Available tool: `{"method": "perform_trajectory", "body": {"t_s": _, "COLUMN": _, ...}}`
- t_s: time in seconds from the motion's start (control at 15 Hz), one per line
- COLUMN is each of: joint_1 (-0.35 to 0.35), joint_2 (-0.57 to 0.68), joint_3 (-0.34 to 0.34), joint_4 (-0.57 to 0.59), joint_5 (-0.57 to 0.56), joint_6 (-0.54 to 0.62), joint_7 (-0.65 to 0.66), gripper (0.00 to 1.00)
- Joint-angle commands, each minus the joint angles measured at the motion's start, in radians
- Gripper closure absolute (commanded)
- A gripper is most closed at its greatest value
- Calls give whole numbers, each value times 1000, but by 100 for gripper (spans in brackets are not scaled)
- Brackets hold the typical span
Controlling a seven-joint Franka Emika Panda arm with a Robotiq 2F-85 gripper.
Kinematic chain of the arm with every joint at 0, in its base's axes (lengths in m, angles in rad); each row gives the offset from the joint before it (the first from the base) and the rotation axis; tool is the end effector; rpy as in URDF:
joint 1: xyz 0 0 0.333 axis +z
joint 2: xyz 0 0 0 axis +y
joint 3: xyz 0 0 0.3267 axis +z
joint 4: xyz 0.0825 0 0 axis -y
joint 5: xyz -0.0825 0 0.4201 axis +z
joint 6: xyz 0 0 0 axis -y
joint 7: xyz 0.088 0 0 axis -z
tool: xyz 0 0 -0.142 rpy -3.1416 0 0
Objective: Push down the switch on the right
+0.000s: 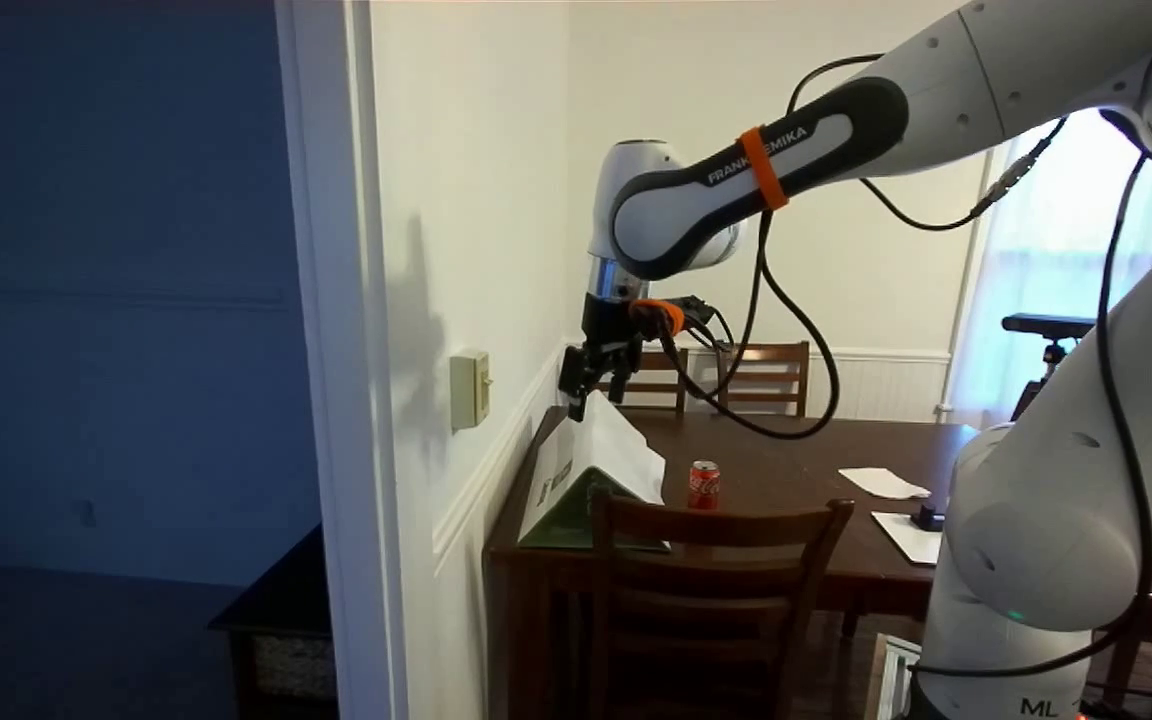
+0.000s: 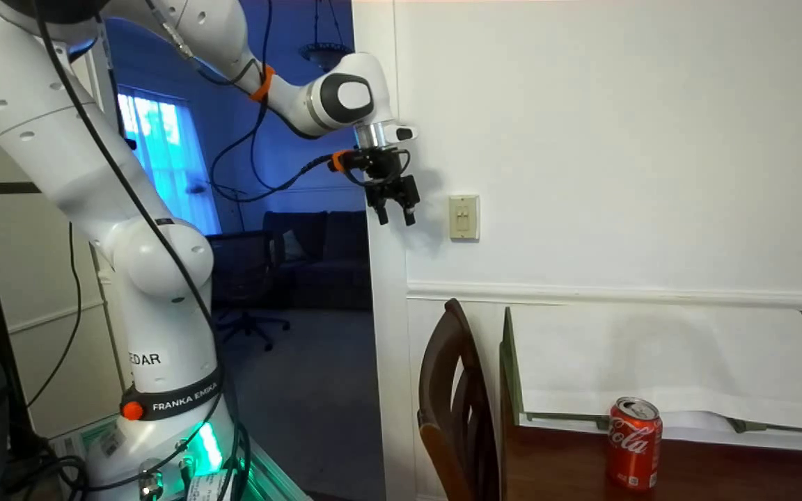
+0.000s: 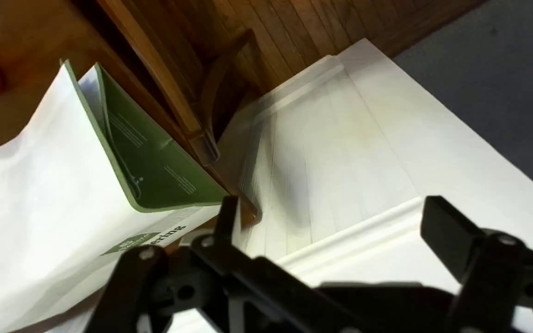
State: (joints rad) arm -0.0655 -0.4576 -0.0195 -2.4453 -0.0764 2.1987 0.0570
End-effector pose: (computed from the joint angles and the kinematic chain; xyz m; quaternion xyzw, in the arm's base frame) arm 0.4610 -0.0442 0.4475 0.9927 -0.0510 0.1049 0.0302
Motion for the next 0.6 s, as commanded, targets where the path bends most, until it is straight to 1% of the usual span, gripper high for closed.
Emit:
{"method": "perform_trajectory", "body": {"t_s": 0.0, "joint_1": -13, "joint_2": 111, "joint_3": -74, "joint_4": 104, "joint_5": 117, "joint_6": -5, "joint_7": 18, "gripper": 0}}
{"method": "perform_trajectory", "body": {"t_s": 0.07, "joint_1": -17, "joint_2": 130, "joint_3": -85, "joint_4": 112, "joint_5": 146, "joint_6": 11, "joint_7": 34, "gripper": 0}}
{"method": "perform_trajectory", "body": {"t_s": 0.27, "joint_1": -36, "joint_2": 162, "joint_3": -88, "joint_4": 117, "joint_5": 124, "joint_6": 112, "joint_7": 32, "gripper": 0}}
{"method": "perform_trajectory", "body": {"t_s": 0.33, "joint_1": -36, "joint_2": 171, "joint_3": -93, "joint_4": 126, "joint_5": 138, "joint_6": 128, "joint_7": 30, "gripper": 0}}
{"method": "perform_trajectory", "body": {"t_s": 0.4, "joint_1": -36, "joint_2": 183, "joint_3": -99, "joint_4": 136, "joint_5": 157, "joint_6": 144, "joint_7": 36, "gripper": 0}}
{"method": "perform_trajectory", "body": {"t_s": 0.53, "joint_1": -23, "joint_2": 212, "joint_3": -133, "joint_4": 179, "joint_5": 271, "joint_6": 112, "joint_7": 20, "gripper": 0}}
